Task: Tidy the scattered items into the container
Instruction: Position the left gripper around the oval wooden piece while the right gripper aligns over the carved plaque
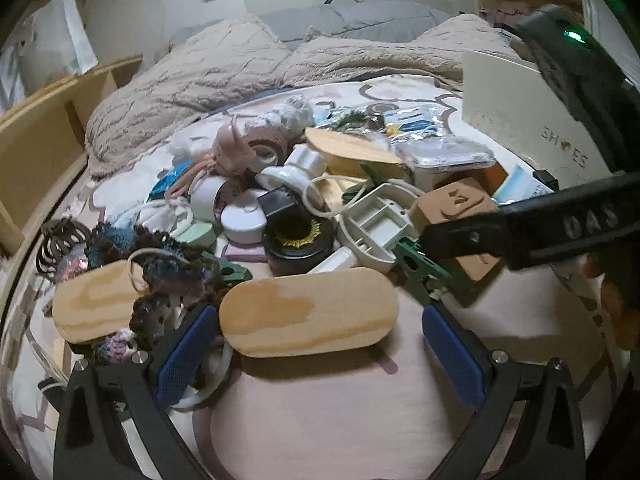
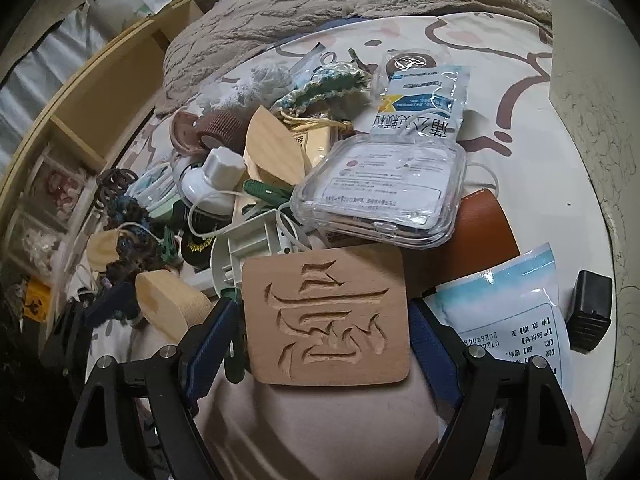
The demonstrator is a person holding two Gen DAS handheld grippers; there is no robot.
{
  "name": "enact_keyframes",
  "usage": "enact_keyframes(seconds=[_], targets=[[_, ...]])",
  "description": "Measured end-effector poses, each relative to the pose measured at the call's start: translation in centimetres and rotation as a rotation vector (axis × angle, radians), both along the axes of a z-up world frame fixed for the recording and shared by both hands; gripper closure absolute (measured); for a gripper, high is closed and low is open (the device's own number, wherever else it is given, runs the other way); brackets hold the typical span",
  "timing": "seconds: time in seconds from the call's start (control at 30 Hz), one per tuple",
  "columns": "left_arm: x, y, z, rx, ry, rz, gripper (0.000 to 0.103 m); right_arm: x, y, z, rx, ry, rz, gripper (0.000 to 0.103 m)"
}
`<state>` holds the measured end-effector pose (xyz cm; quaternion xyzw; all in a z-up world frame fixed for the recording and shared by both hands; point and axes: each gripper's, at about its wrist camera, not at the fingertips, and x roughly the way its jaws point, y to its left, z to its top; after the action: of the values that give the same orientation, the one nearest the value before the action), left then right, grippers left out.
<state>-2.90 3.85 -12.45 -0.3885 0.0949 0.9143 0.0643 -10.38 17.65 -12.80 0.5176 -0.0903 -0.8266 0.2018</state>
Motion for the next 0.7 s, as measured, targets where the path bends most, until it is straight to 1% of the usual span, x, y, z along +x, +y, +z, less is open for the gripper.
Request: enact_keyframes(seconds=[0.13,0.23,0.4,0.47,0.5,0.57,0.7], targets=[[-0.6,-1.1,-0.2,0.048,-0.03,0.041,0.0,0.2,-0.1,0.1,0.007,0.005,0.004,0.018],[-0.9,-1.2,-0.4,0.074,-0.046,0.051,0.0,0.3,-0.2,0.1,0.015,0.01,0.005,0.018],[-0.9,-0.6,-0.6,0.054,-0.046,0.063,0.0,0.3,0.0,0.1,0.005,0.005,-0.016,0.018],[-1.0,-0.5,-0.7,0.045,-0.049,0.061,0.0,0.2,0.1,0.0,0.003,0.003,-0.038,0.02],[-0.9,-0.4,-0.7,0.042,-0.048,0.058,0.0,0.2,0.1,0.1,0.008,0.007,-0.047,0.024],[-0.9,-0.4,-0.6,0.043,-0.045,0.054,0.011,0.3,0.2,0.2,0.008,0.01,-0.055,0.024],[-0.6,-0.5,-0.3,0.059,-0.042,0.04,0.014,0.8,0.5,0.5,0.006,0.013,-0.058,0.024]])
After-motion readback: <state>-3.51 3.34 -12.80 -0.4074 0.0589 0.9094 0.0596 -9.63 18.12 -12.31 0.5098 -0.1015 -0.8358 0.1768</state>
